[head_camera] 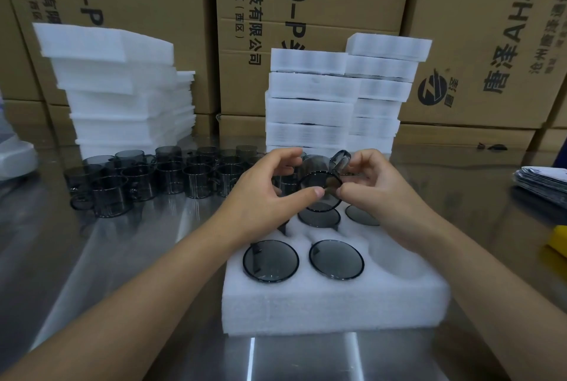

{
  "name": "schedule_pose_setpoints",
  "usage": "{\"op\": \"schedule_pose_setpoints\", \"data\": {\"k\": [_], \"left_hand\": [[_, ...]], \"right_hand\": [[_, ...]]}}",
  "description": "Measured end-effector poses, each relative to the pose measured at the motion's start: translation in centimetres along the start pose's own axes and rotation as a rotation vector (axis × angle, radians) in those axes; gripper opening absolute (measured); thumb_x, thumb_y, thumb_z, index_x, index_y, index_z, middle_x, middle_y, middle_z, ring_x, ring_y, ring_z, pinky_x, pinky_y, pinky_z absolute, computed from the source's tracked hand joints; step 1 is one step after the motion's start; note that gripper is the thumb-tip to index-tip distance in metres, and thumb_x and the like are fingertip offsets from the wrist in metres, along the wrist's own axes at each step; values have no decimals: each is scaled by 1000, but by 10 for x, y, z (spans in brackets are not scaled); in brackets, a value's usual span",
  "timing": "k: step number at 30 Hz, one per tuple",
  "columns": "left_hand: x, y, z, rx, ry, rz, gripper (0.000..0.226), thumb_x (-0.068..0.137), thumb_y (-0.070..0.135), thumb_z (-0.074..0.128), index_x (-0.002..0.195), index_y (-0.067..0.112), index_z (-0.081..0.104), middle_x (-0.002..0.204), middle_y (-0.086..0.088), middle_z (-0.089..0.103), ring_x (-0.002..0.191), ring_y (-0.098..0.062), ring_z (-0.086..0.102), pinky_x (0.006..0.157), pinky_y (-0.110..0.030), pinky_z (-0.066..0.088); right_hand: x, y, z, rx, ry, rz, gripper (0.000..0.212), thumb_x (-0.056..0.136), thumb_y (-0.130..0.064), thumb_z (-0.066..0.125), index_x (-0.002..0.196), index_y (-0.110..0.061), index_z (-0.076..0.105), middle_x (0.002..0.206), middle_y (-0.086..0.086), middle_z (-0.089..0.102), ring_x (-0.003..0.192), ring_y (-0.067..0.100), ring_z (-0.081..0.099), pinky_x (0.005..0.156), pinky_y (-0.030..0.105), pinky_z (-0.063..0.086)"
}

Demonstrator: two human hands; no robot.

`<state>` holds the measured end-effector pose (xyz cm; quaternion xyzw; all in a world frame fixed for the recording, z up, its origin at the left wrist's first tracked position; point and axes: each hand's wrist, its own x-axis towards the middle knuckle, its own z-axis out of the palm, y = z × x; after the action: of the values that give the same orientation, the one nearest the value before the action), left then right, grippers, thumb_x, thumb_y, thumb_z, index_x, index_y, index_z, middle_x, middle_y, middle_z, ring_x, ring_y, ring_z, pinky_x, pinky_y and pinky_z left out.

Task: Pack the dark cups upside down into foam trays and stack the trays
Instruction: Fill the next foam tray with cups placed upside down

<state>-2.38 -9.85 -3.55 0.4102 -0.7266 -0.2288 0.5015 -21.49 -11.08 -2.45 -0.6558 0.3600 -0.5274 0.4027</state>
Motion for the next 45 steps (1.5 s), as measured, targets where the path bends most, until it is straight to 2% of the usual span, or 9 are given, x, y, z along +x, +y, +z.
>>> {"op": "schedule_pose_setpoints", "data": {"k": [3,6,11,15,24,27,33,40,45], "left_hand": [[-1,3,-1,-29,-25,15,49,79,34,75,119,46,50,113,26,58,96,15,56,72,-10,46],[-3,5,-2,-53,-43,-1,47,75,41,74,114,53,52,108,23,62,70,5,61,63,-11,47],[1,3,0,-76,-71,7,51,74,37,67,124,33,60,111,15,68,99,1,63,80,-21,51],[2,1,-1,-78,-73,-1,42,73,41,66,115,37,64,102,14,71,101,-4,64,91,-31,51],[0,3,0,-55,-67,-20,31,79,41,73,108,34,64,100,14,69,90,5,64,76,-16,48],[-2,6,0,-12,-92,1,11,85,36,66,96,35,68,87,27,68,75,13,61,66,-4,43],[-2,6,0,33,-60,19,8,87,31,63,88,35,70,88,27,67,78,9,61,66,-3,42],[-1,2,1,74,-93,27,10,89,27,62,90,34,69,68,31,62,62,12,56,56,-5,40],[-1,2,1,81,-89,24,13,89,26,63,86,37,69,83,26,67,65,11,57,60,-10,42]], "right_hand": [[1,1,-1,93,29,28,29,75,-4,68,86,-19,47,93,-3,62,87,12,64,81,29,55],[3,0,-1,205,39,54,24,66,-14,65,81,-19,47,85,-4,62,83,11,66,69,24,54],[3,-1,0,239,39,65,25,87,-6,64,75,-15,44,78,5,61,81,20,64,69,25,56],[1,-3,0,203,40,66,24,85,-17,67,75,-14,46,90,16,58,86,24,62,75,31,57],[0,-14,-5,-5,123,-13,14,83,-6,66,74,-16,62,74,1,67,66,11,65,63,25,57],[1,-16,-12,-57,178,31,22,85,-5,59,66,-16,60,60,-1,63,54,13,60,63,35,54],[-3,-35,-35,-225,-50,181,37,84,-5,57,50,-20,57,50,-6,53,44,6,55,48,20,49],[-10,-49,-67,-436,-390,348,44,84,4,54,47,-19,57,51,-7,52,46,1,49,46,13,40],[-12,-48,-70,-545,-437,383,41,84,2,54,49,-19,50,52,-7,52,45,1,47,43,13,38]]}}
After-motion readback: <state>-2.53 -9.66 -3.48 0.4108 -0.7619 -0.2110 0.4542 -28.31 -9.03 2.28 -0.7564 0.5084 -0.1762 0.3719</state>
